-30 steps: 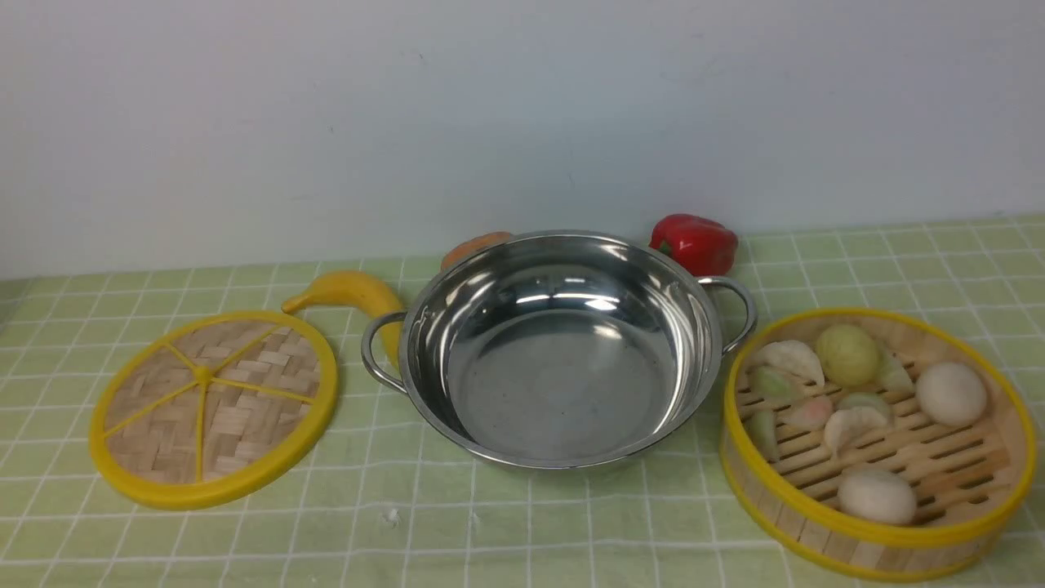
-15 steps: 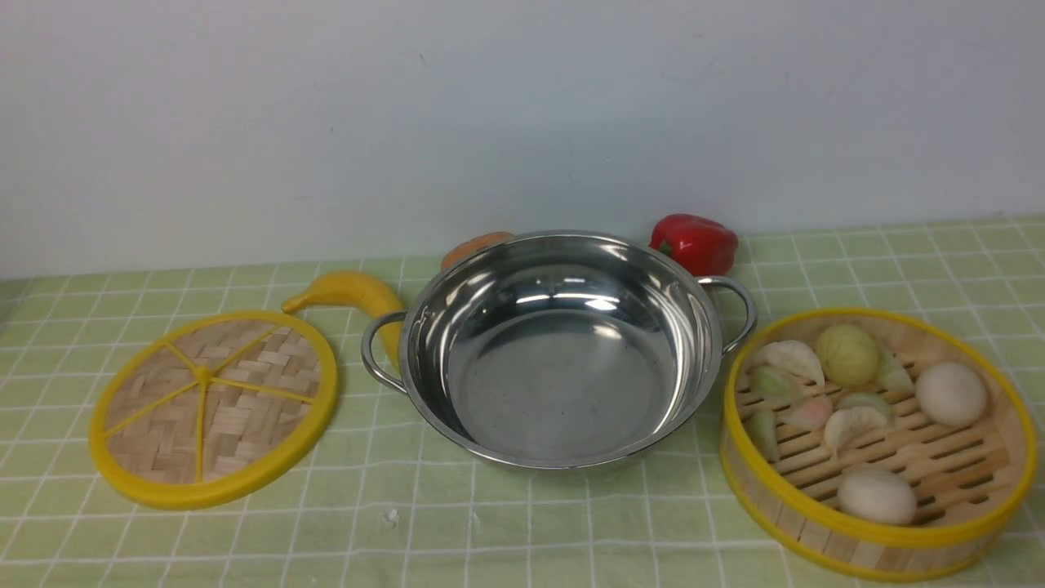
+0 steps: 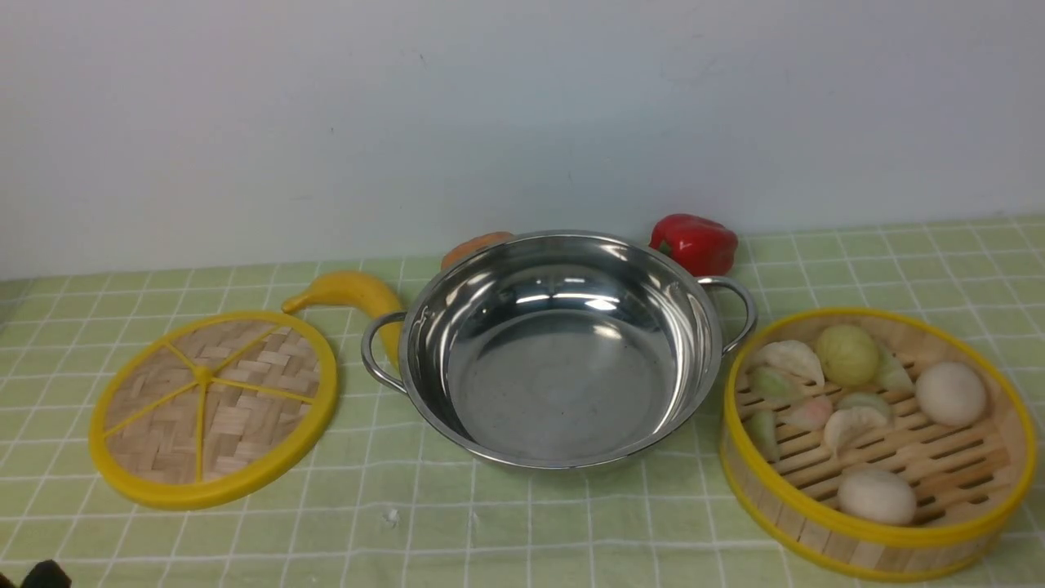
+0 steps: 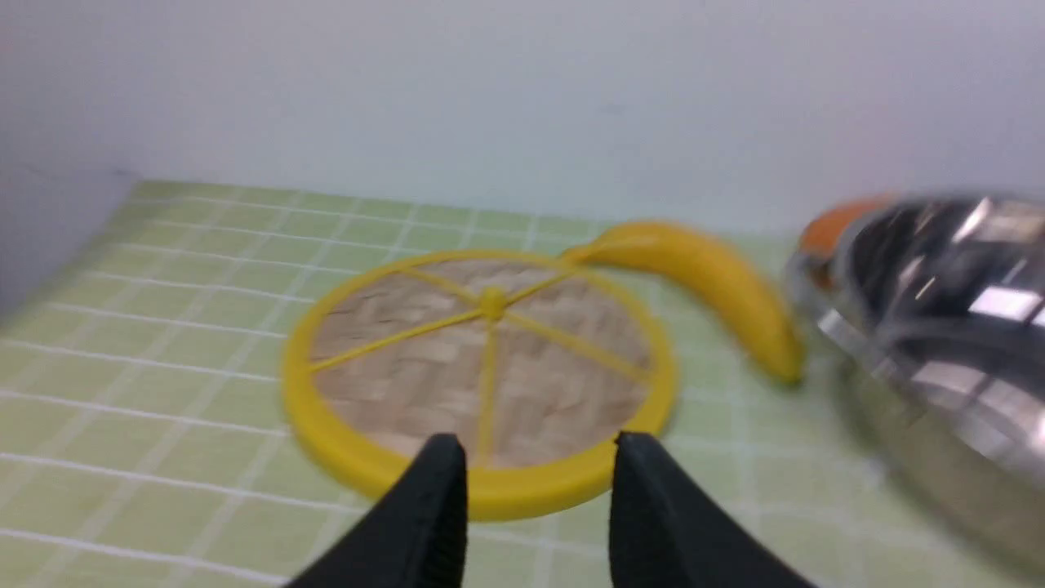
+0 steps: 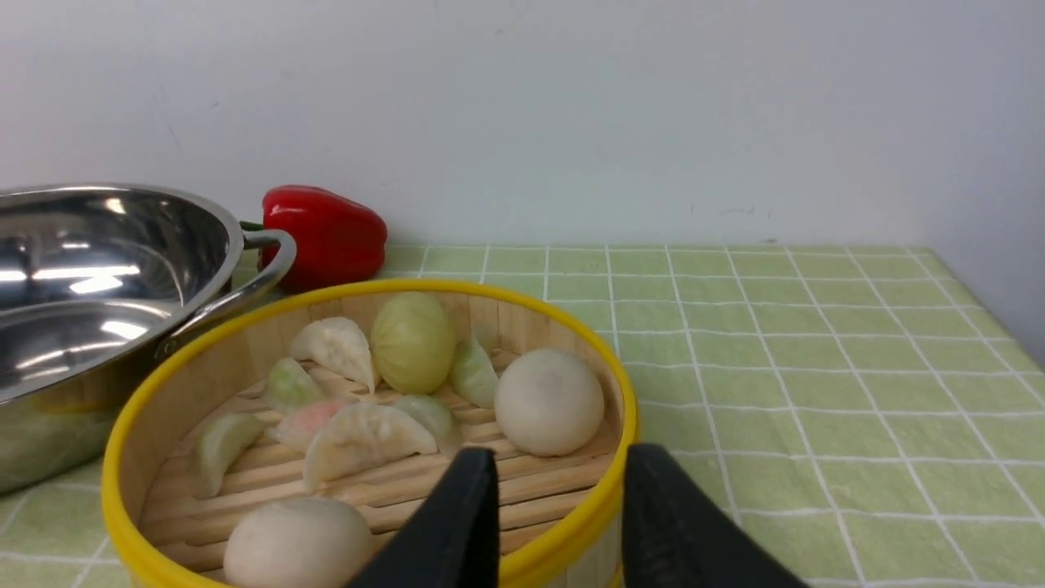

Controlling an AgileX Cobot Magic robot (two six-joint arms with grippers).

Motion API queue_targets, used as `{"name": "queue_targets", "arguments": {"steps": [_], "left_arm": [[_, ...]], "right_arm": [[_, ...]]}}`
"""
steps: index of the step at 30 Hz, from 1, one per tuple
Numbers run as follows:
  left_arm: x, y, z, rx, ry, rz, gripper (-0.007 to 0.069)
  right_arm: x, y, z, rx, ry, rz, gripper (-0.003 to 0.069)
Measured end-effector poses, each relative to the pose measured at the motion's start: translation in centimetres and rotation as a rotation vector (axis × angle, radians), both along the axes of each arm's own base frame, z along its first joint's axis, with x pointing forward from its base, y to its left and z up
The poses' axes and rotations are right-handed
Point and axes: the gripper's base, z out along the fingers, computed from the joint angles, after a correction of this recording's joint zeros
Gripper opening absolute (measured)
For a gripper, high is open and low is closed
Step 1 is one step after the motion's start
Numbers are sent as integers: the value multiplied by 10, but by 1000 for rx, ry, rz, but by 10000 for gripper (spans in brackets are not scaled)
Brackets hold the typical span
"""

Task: Place the steamer in the pot on the green tablecloth, and put the lid on the steamer.
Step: 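Reach for and grasp the rim of the bamboo steamer holding the buns with the right gripper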

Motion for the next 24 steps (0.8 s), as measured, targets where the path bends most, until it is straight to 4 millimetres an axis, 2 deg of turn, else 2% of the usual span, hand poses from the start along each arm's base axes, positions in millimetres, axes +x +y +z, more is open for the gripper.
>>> {"name": "queue_targets", "arguments": {"steps": [1, 3, 7, 10, 11, 12, 16, 21, 24], "left_arm": [[0, -2, 2, -131, -27, 0, 243], [1, -3, 4, -268, -49, 0, 243], [1, -5, 6, -411, -67, -3, 243], [1, -4, 7, -441, -85, -1, 243], [1, -4, 8, -445, -93, 1, 243], [1, -4, 8, -445, -95, 1, 243], [1, 0, 16, -473, -196, 25, 243], [-2, 9, 31, -633, -390, 76, 243], [-10, 16, 57, -716, -604, 87, 243]], "right_arm": [[0, 0, 0, 1, -1, 0, 240], [0, 0, 0, 1, -1, 0, 240], [0, 0, 0, 11, -5, 1, 240], [1, 2, 6, 131, -65, 10, 240], [1, 3, 13, 293, -136, 16, 240], [1, 3, 13, 314, -135, 16, 240], [0, 0, 26, 705, -279, 13, 240], [-3, -7, 38, 907, -433, -4, 240], [-8, -15, 48, 1082, -574, -6, 240]]}}
